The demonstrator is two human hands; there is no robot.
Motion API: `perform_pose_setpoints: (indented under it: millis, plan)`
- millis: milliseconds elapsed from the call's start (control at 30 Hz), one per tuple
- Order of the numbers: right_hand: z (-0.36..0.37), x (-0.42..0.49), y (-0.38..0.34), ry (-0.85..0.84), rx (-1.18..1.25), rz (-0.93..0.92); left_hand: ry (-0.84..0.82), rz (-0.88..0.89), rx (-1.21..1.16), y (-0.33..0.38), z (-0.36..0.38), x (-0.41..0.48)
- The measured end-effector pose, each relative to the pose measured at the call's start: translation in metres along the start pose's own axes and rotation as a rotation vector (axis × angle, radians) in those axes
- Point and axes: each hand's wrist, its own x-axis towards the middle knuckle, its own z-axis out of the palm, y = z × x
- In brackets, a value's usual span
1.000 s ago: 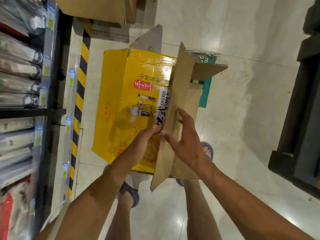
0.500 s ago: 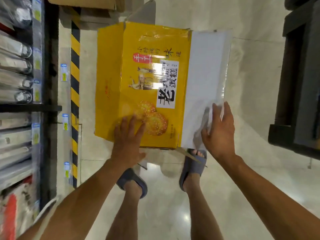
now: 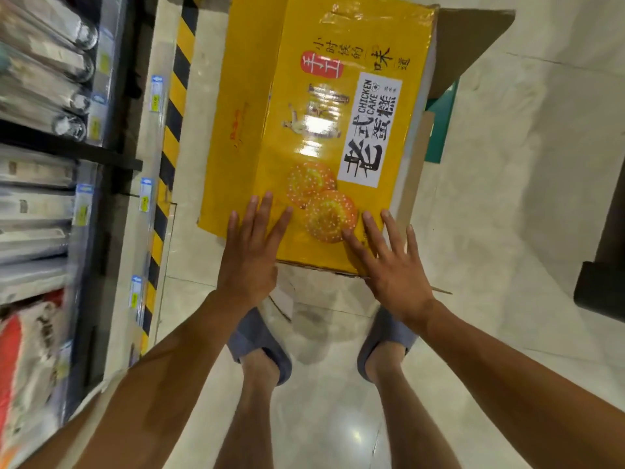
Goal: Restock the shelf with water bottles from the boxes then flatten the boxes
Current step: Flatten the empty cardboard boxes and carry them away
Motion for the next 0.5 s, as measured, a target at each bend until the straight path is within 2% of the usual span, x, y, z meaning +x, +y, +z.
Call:
perform_pose_setpoints:
  millis: [100,233,500]
  plan:
    - [0.004,-0.006,0.001,-0.013,0.023,0.021,0.045,-0.046,-0.033,-0.002,0.002,0.002]
    - [0.01,-0.003,-0.006,0.002,0.086,0.066,0.05,-0.015,-0.03,-0.006,0.007,0.011]
    - [0.011,-0.021,-0.022,0.007,0.111,0.132,-0.058,0.261,0.14,-0.038,-0.003,0.006]
